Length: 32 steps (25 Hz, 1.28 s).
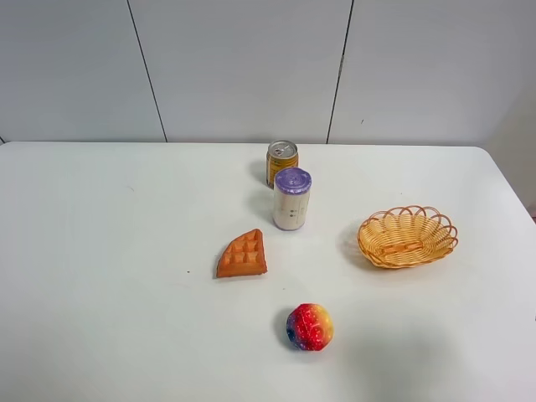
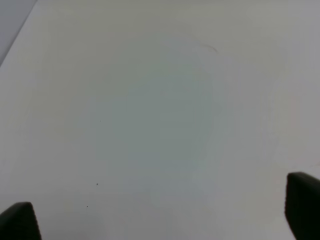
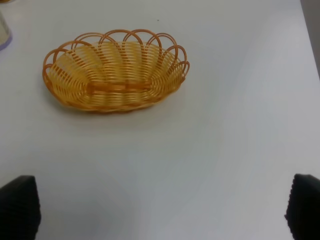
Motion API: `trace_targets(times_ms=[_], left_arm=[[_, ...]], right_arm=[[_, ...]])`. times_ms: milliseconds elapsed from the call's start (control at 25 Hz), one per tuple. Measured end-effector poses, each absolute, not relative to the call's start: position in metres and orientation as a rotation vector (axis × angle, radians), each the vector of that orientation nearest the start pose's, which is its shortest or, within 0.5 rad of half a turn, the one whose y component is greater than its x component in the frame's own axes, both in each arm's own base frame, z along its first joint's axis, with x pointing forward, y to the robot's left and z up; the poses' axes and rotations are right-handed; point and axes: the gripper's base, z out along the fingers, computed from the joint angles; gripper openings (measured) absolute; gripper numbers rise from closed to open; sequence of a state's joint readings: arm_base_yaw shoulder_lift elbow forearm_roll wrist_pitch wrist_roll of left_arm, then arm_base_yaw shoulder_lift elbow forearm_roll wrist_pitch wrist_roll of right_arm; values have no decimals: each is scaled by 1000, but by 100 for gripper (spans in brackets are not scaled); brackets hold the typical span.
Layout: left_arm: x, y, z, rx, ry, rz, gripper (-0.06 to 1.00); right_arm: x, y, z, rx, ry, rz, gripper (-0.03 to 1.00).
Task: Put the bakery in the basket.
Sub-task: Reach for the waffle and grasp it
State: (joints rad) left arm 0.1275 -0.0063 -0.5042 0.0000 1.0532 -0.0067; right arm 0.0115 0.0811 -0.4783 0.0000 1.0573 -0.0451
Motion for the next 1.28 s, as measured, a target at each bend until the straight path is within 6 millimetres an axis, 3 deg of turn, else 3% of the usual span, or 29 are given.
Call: trace_targets(times_ms=[1080,1280], left_arm=[[-6,0,279,-136,2023,83,99],[-6,0,279,-136,2023,83,99]], right_arm=[[12,0,272,-70,2154,-15,99],[46,5,314,-168,2244,20,99]])
